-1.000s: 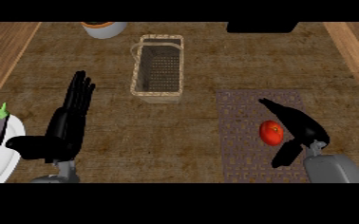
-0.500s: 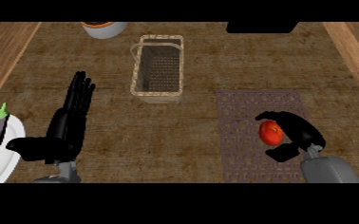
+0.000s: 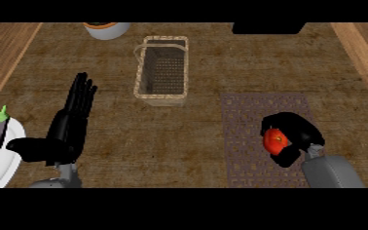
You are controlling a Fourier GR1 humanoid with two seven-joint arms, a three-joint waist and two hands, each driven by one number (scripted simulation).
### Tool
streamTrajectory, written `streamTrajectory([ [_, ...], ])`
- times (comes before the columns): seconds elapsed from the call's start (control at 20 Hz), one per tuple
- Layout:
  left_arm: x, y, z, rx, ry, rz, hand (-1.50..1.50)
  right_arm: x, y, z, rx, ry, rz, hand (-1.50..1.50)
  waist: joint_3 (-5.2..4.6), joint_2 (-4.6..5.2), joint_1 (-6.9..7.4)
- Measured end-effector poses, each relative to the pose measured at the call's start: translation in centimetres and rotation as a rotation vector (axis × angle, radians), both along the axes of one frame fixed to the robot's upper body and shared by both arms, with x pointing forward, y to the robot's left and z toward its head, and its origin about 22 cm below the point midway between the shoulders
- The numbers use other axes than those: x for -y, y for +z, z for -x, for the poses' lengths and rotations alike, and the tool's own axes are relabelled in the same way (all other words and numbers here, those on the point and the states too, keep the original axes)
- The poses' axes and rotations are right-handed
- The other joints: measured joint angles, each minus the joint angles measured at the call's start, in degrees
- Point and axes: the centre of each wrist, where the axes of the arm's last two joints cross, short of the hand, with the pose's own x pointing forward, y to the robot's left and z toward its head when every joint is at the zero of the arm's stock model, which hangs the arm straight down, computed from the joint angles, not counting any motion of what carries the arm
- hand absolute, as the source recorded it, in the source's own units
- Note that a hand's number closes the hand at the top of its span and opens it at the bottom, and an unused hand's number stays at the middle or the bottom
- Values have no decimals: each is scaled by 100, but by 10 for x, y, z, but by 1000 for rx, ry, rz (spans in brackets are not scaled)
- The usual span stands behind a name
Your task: Pick the tomato from the placemat and place it in the basket
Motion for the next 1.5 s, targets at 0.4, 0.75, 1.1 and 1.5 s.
streamTrajectory([
  [0.4, 7, 6, 1, -2, -28, -6, 0, -99, 12, 1, 101, 45, 27, 150, 8, 10, 153],
  [0.75, 25, 10, -7, 11, -110, -3, 0, -191, 50, -1, 324, 27, 104, 150, 8, 55, 709],
  [1.1, 38, 11, -13, 14, -162, 0, 0, -238, 92, 11, 520, -94, -52, 150, 21, 75, 983],
  [1.5, 44, 10, -19, 2, -176, -4, 0, -281, 156, 35, 724, -154, -317, 150, -1, 9, 976],
])
